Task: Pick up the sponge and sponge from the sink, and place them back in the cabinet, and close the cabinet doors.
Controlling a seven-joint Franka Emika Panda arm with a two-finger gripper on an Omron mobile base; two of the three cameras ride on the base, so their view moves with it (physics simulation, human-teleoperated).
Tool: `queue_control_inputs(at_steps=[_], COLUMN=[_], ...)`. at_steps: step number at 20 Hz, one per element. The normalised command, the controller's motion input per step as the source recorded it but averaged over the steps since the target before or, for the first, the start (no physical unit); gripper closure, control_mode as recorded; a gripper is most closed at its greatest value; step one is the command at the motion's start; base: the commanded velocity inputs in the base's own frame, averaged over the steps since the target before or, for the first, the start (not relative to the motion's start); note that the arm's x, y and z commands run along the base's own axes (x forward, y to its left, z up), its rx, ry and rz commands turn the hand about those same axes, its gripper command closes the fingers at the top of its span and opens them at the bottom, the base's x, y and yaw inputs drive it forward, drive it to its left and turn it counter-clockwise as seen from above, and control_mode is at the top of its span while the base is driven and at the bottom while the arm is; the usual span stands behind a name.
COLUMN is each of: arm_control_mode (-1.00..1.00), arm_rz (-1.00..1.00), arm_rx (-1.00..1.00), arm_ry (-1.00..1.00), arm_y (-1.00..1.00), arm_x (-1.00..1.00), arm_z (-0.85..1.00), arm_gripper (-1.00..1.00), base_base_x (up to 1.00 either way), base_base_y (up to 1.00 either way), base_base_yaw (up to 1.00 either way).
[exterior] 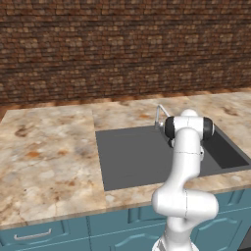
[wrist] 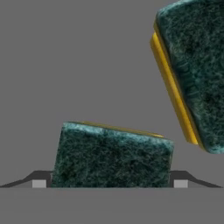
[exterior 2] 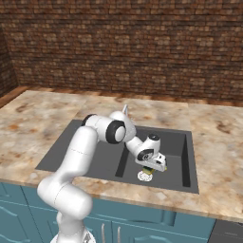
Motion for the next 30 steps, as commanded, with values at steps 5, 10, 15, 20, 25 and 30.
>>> queue_control_inputs(at_steps=[5,10,15,20,25,30], arm_control_mode=[-1.0,-1.0,-1.0,-1.0,-1.0,-1.0], arm_rz=[0.0,0.0,0.0,0.0,0.0,0.0], arm_rx=[0.0,0.0,0.0,0.0,0.0,0.0], arm_ry=[0.0,0.0,0.0,0.0,0.0,0.0], arm_y=[0.0,0.0,0.0,0.0,0.0,0.0], arm_x=[0.0,0.0,0.0,0.0,0.0,0.0], arm_z=[-0.04,0.0,0.0,0.06,0.3,0.42], arm_gripper=[-1.0,1.0,1.0,1.0,1.0,1.0], base_base_x=[0.0,0.0,0.0,0.0,0.0,0.0], base_base_y=[0.0,0.0,0.0,0.0,0.0,0.0], base_base_yaw=[0.0,0.0,0.0,0.0,0.0,0.0])
